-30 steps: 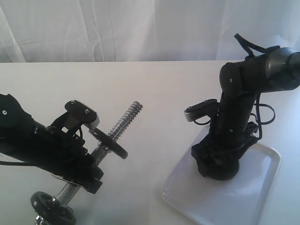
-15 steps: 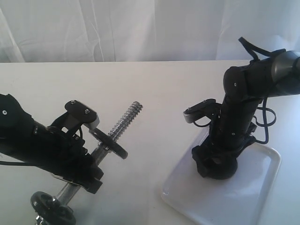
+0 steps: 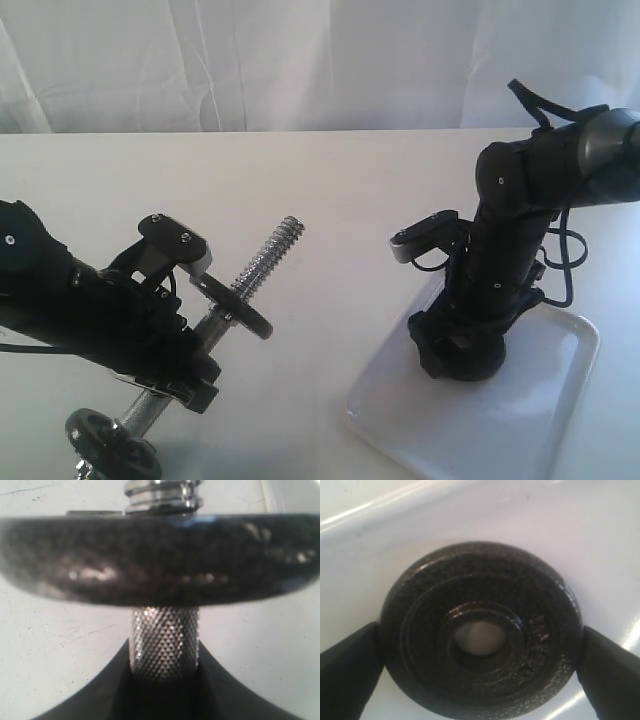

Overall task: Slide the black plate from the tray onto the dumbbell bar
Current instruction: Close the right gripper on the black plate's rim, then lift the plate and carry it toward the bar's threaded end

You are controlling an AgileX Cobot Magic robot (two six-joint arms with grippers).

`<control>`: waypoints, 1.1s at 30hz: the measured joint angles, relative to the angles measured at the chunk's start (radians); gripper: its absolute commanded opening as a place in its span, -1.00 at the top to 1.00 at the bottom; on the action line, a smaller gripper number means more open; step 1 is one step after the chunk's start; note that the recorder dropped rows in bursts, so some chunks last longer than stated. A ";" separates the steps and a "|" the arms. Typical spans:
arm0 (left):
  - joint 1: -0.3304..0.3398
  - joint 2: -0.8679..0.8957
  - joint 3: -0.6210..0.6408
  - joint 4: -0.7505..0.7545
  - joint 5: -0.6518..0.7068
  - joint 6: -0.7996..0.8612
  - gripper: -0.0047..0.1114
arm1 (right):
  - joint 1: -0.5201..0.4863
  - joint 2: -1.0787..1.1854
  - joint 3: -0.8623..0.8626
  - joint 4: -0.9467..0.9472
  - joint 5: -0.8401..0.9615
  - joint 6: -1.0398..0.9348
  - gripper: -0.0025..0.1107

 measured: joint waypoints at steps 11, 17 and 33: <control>0.000 0.000 0.000 0.000 0.000 0.000 0.92 | 0.005 0.000 0.000 -0.004 -0.010 0.000 -0.89; 0.000 0.000 0.000 0.000 0.000 0.000 0.92 | 0.005 0.000 0.000 -0.004 -0.014 0.000 -0.87; 0.000 0.000 0.000 0.000 0.000 0.000 0.92 | 0.007 0.044 -0.069 -0.020 0.095 0.089 0.96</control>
